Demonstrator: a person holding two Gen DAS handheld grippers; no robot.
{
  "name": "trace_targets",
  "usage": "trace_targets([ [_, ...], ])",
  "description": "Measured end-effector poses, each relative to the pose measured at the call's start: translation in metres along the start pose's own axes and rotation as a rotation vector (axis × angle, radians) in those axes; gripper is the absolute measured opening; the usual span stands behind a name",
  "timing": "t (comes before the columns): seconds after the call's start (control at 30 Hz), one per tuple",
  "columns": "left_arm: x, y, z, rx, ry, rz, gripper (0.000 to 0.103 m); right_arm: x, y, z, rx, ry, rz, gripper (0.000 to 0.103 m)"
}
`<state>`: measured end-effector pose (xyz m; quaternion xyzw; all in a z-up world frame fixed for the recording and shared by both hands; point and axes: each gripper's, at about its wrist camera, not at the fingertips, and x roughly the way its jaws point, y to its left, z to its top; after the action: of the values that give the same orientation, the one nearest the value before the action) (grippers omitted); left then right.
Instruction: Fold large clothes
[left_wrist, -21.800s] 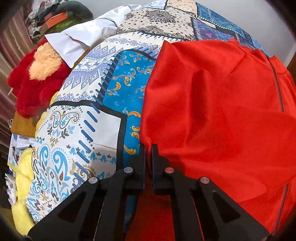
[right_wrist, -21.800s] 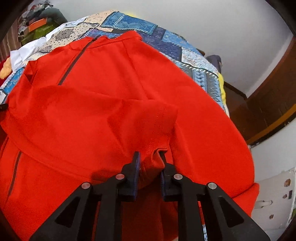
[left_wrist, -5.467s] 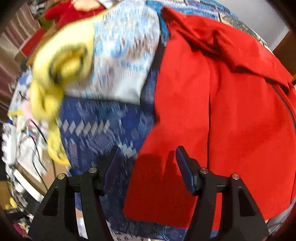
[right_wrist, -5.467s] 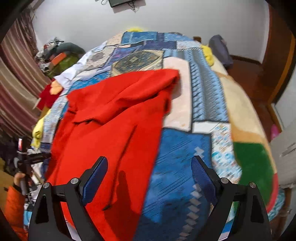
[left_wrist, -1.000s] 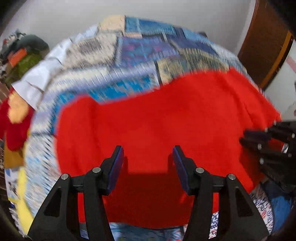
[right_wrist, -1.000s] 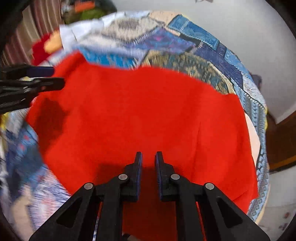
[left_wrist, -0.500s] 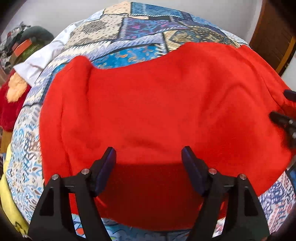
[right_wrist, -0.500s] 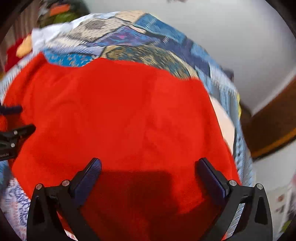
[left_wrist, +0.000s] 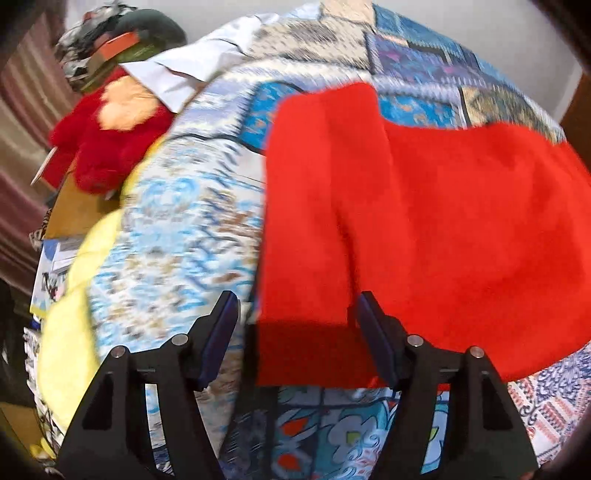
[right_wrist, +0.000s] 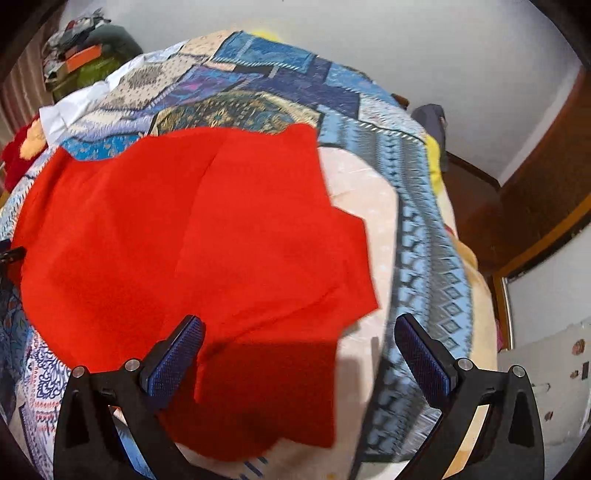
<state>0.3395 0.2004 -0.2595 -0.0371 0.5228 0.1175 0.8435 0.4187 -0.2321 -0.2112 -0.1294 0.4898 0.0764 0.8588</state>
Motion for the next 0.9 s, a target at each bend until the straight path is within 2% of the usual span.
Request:
trace_targets([
  [0.13, -0.021, 0.013, 0.000, -0.045, -0.042, 0.023, 0.067, -0.025, -0.001, 0.005, 0.015, -0.053, 0.024, 0.103],
  [0.3, -0.046, 0.023, -0.005, -0.115, -0.096, -0.015, 0.067, -0.055, 0.013, 0.012, 0.006, -0.120, 0.068, 0.103],
  [0.43, -0.060, 0.024, -0.019, -0.175, -0.116, -0.094, 0.071, -0.068, 0.037, 0.018, -0.005, -0.152, 0.127, 0.103],
  [0.53, -0.055, 0.024, -0.029, -0.231, -0.078, -0.190, 0.072, -0.068, 0.061, 0.021, -0.039, -0.158, 0.167, 0.103],
  [0.67, -0.033, 0.020, -0.048, -0.318, 0.014, -0.325, 0.072, -0.052, 0.097, 0.022, -0.118, -0.124, 0.170, 0.103],
  [0.8, -0.005, 0.006, -0.062, -0.357, 0.106, -0.391, 0.072, -0.016, 0.128, 0.015, -0.216, -0.041, 0.148, 0.103],
  [0.9, 0.019, 0.000, -0.066, -0.410, 0.170, -0.488, 0.072, 0.015, 0.142, 0.007, -0.272, 0.055, 0.159, 0.103],
])
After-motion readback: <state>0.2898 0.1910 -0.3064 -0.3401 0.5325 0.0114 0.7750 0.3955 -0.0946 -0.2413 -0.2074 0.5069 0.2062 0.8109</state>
